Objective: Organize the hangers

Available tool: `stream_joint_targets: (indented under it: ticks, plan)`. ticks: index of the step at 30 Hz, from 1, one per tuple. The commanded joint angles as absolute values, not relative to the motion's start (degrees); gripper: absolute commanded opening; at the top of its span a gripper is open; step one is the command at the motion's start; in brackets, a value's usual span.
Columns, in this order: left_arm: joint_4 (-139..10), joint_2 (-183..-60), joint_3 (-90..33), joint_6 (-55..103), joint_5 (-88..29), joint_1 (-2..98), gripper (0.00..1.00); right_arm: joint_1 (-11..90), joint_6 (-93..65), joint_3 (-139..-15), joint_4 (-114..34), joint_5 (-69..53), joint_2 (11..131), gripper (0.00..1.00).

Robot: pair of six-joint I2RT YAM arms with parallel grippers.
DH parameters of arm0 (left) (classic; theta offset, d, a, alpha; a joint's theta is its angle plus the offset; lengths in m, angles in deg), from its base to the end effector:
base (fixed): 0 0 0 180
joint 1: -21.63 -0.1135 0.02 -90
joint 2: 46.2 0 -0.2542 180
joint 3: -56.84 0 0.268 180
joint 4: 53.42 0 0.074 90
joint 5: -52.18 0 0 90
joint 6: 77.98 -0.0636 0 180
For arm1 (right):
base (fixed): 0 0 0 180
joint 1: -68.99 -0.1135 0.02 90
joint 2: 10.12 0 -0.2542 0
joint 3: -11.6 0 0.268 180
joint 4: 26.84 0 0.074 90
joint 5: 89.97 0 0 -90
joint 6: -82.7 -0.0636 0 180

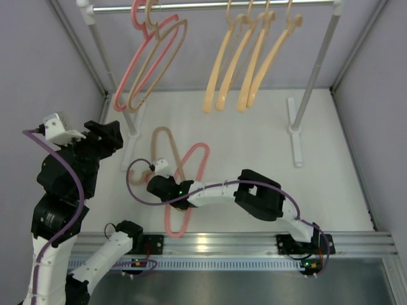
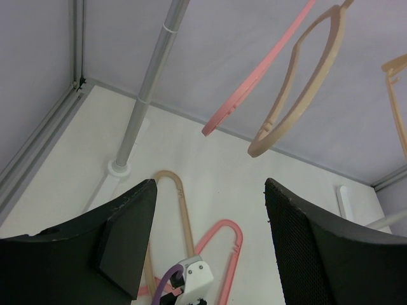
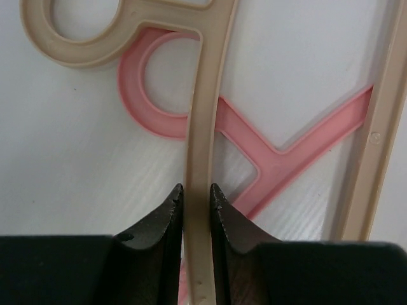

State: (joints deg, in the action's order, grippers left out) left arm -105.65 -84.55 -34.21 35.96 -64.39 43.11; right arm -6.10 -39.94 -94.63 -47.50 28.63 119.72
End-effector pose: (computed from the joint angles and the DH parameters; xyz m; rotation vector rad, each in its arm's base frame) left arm 0.1164 -0.0152 0.4855 -0.3961 1.5186 -0.2617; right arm 0.1636 0.4960 0.1107 -0.5898 2.1875 0.4286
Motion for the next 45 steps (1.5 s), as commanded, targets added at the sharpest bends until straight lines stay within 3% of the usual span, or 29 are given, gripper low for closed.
stream_joint_targets:
  ticks: [1, 34, 45]
  plan:
    - [-105.03, -83.91, -34.41, 36.1, -63.93, 43.08, 0.73, -5.72, -41.04, -91.43, -51.38, 29.21, 112.76, 0.0]
    - [-105.03, -84.08, -36.35, 36.54, -62.35, 43.08, 0.74, -5.72, -56.24, -62.25, -52.26, 33.69, 64.07, 0.0]
    - [-105.21, -84.0, -37.31, 36.27, -61.82, 43.08, 0.74, -5.98, -66.53, -50.65, -41.2, 37.92, 47.72, 0.0]
